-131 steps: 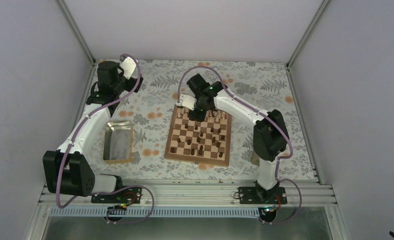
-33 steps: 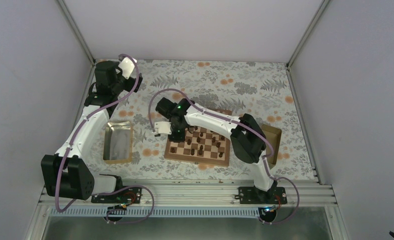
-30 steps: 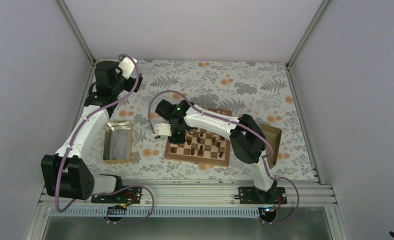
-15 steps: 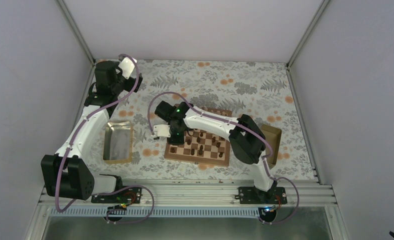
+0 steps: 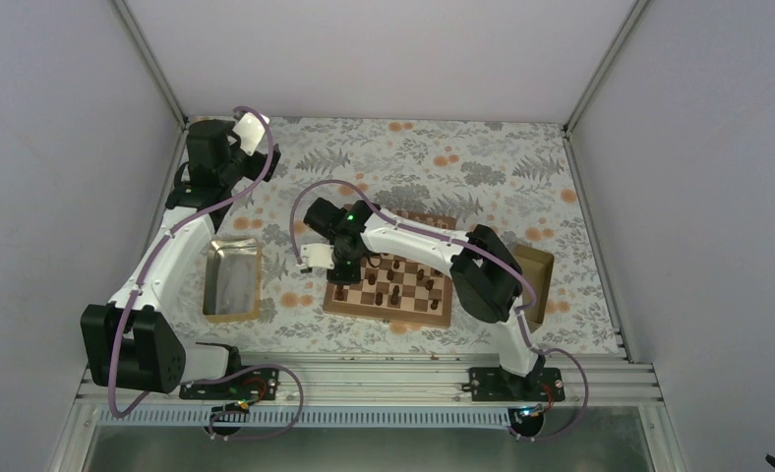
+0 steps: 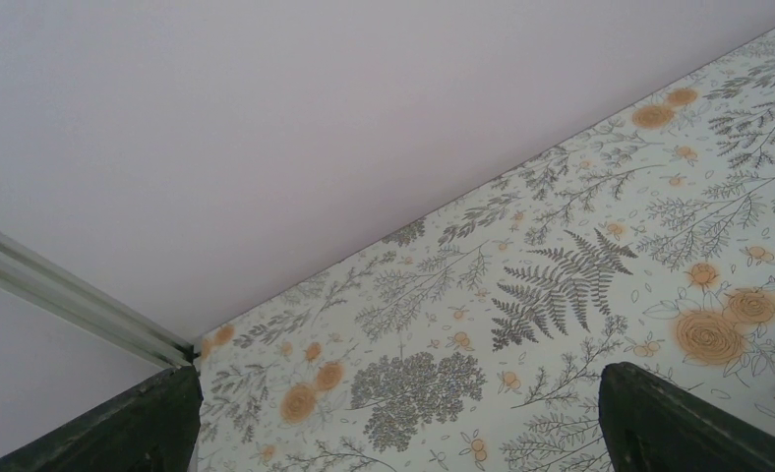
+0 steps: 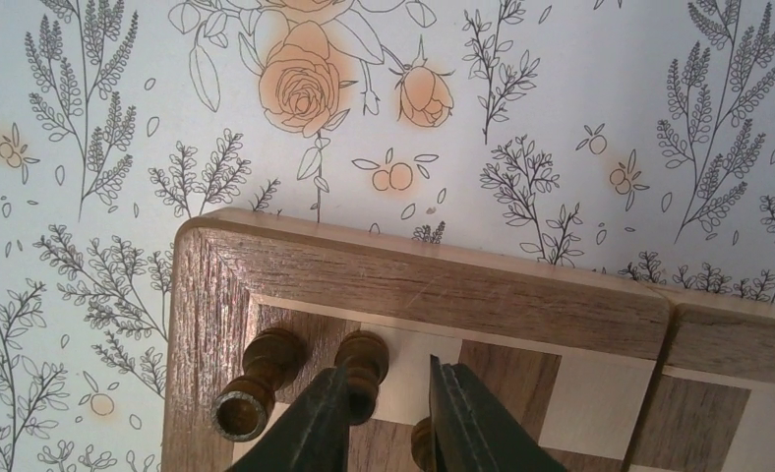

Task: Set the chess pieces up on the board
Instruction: Place the chess piece on the chessboard, then adjust the chess piece on the chessboard.

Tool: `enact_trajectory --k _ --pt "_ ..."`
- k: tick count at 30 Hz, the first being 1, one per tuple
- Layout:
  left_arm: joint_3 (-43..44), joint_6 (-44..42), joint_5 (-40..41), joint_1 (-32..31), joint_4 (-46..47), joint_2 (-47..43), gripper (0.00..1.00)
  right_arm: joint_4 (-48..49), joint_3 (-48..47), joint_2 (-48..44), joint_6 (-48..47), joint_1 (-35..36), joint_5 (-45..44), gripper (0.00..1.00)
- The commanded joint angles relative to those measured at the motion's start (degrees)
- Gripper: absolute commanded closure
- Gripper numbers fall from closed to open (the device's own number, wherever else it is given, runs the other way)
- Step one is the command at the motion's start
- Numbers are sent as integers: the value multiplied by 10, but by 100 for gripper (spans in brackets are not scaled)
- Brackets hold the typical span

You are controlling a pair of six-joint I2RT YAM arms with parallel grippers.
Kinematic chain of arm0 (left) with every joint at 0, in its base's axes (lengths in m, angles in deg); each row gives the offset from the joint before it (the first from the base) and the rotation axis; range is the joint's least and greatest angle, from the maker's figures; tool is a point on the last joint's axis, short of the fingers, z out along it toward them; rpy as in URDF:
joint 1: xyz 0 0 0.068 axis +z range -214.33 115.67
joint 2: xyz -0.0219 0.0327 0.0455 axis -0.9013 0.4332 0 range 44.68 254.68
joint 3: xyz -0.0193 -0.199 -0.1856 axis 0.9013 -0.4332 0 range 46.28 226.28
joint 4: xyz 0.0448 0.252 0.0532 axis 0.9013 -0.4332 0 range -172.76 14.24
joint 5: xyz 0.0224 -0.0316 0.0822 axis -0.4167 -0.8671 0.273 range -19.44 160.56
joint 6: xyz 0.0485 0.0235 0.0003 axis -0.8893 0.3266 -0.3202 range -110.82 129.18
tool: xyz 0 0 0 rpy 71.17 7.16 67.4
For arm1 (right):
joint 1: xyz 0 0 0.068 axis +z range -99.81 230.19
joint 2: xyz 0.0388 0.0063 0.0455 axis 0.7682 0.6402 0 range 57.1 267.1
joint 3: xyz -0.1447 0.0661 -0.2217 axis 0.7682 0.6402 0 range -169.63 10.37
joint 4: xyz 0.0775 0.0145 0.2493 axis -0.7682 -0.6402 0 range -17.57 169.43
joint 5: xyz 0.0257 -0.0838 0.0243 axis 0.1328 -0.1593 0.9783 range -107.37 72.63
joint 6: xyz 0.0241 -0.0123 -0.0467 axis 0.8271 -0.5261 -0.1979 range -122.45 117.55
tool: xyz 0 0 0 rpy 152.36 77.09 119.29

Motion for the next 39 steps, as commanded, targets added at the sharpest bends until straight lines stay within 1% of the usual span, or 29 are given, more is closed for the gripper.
enact_trajectory --k 1,2,5,18,39 --pt "-6 -2 -10 4 15 -10 0 7 1 -10 6 4 3 73" --pt "-6 -2 -10 4 15 -10 0 7 1 -13 6 4 3 71" --pt "-6 -2 -10 4 14 -10 0 4 3 -23 8 1 -3 70" --pt "-7 -2 -9 4 15 -12 0 2 35 -56 6 -38 -20 71" --pt "-10 -3 -9 5 18 -9 0 -11 41 -11 -5 -39 3 70"
